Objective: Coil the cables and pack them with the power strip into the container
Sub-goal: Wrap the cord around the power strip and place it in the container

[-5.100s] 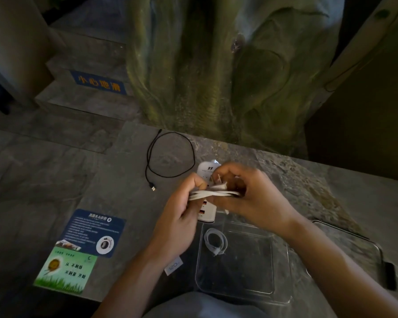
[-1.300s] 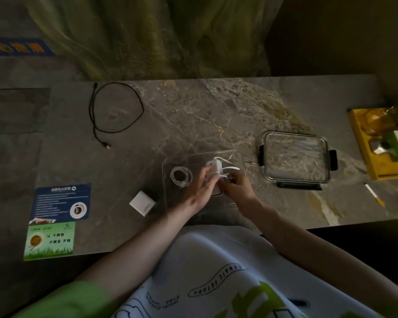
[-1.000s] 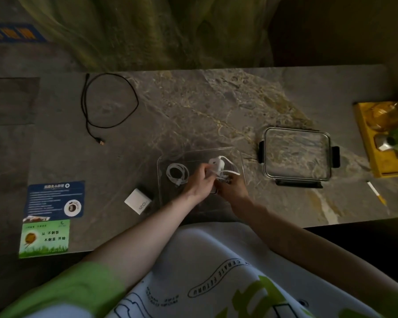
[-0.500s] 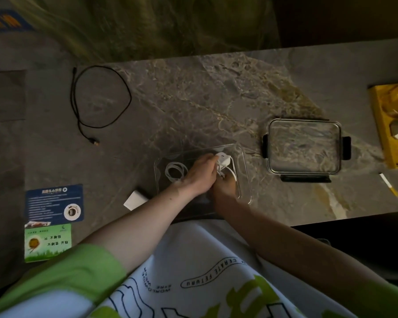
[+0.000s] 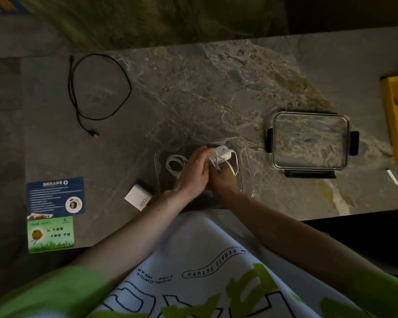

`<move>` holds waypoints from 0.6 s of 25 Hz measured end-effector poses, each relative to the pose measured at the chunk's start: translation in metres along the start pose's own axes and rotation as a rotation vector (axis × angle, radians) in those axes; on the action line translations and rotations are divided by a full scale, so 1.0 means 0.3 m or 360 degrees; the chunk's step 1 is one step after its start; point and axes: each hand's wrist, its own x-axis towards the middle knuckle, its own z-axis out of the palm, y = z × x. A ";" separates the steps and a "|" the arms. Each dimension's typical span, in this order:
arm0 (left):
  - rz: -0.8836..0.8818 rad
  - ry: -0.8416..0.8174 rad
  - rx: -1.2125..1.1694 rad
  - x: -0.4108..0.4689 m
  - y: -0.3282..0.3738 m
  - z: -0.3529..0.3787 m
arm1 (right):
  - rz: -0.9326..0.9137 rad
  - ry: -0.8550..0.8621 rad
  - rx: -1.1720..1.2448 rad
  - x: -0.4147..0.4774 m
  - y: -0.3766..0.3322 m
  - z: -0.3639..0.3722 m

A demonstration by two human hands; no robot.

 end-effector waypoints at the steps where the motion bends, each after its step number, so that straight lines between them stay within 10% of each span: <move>1: -0.0026 0.0069 0.0003 -0.016 -0.006 -0.002 | -0.0010 -0.0012 -0.0029 0.004 -0.004 0.000; 15: -0.0105 -0.0102 0.0278 -0.014 -0.031 -0.021 | -0.0057 -0.0384 0.0067 -0.063 -0.048 -0.034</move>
